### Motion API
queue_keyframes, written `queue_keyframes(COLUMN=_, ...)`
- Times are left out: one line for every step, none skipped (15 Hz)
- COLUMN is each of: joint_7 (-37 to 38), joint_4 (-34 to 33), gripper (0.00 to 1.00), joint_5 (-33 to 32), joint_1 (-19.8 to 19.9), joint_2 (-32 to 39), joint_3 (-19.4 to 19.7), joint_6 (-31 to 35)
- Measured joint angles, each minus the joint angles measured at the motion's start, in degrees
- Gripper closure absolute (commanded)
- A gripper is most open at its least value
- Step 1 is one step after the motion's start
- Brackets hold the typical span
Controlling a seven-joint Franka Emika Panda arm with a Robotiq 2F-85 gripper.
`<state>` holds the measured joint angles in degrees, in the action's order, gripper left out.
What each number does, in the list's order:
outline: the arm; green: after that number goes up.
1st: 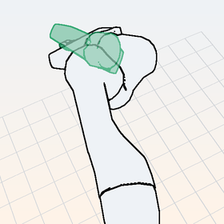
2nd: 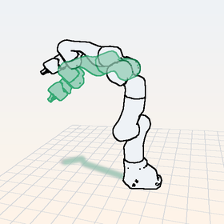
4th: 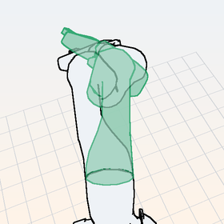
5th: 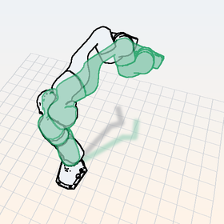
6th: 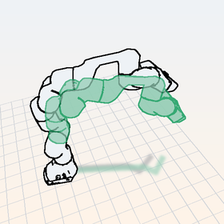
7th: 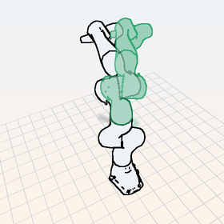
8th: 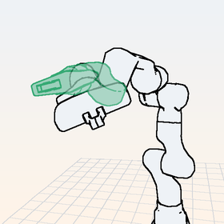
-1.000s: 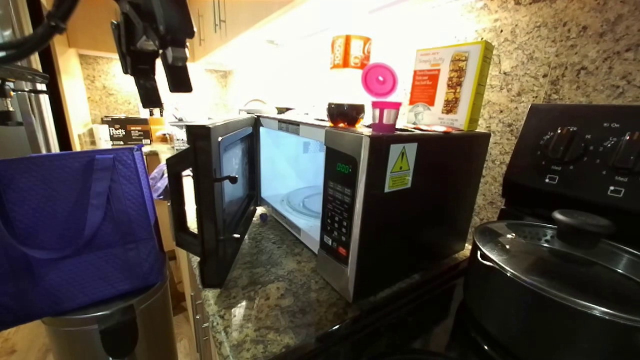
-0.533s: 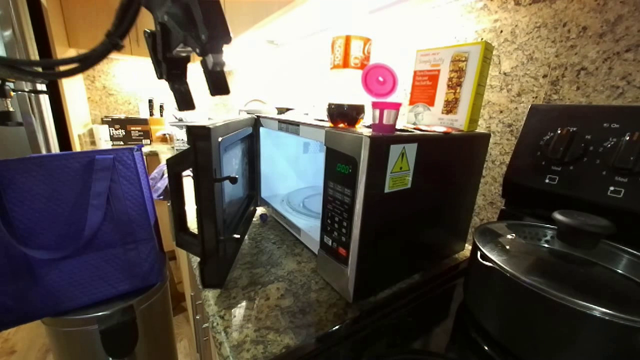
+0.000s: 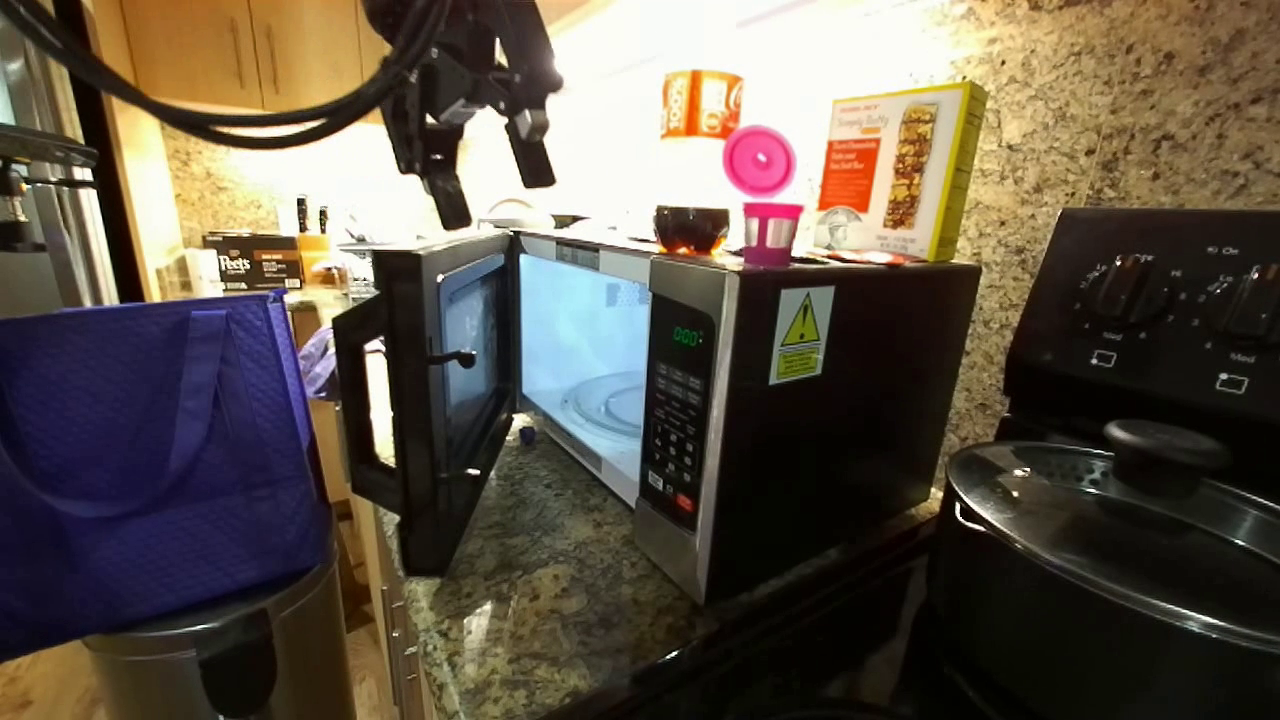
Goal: Open the microwave door
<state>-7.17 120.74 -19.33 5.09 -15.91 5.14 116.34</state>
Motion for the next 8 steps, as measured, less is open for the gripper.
queue_keyframes(joint_7=0.0, joint_4=-0.9, gripper=0.00, joint_5=-1.5, joint_1=0.0, joint_2=1.1, joint_3=-0.2, joint_6=0.0)
queue_keyframes(joint_7=0.0, joint_4=-1.8, gripper=0.00, joint_5=-2.5, joint_1=0.0, joint_2=2.3, joint_3=-0.3, joint_6=-0.1)
queue_keyframes(joint_7=-0.2, joint_4=-2.5, gripper=0.00, joint_5=-3.1, joint_1=-0.1, joint_2=3.5, joint_3=-0.5, joint_6=-0.1)
queue_keyframes(joint_7=-0.4, joint_4=-3.0, gripper=0.00, joint_5=-3.3, joint_1=-0.2, joint_2=4.6, joint_3=-0.6, joint_6=-0.1)
queue_keyframes(joint_7=-1.0, joint_4=-3.4, gripper=0.00, joint_5=-3.3, joint_1=-0.3, joint_2=5.7, joint_3=-0.8, joint_6=-0.3)
queue_keyframes(joint_7=-1.8, joint_4=-3.7, gripper=0.00, joint_5=-3.2, joint_1=-0.6, joint_2=6.7, joint_3=-0.9, joint_6=-0.7)
queue_keyframes(joint_7=-2.7, joint_4=-3.9, gripper=0.00, joint_5=-3.2, joint_1=-0.9, joint_2=7.5, joint_3=-0.9, joint_6=-0.9)
queue_keyframes(joint_7=-3.8, joint_4=-4.1, gripper=0.00, joint_5=-3.0, joint_1=-1.1, joint_2=8.3, joint_3=-1.0, joint_6=-1.6)
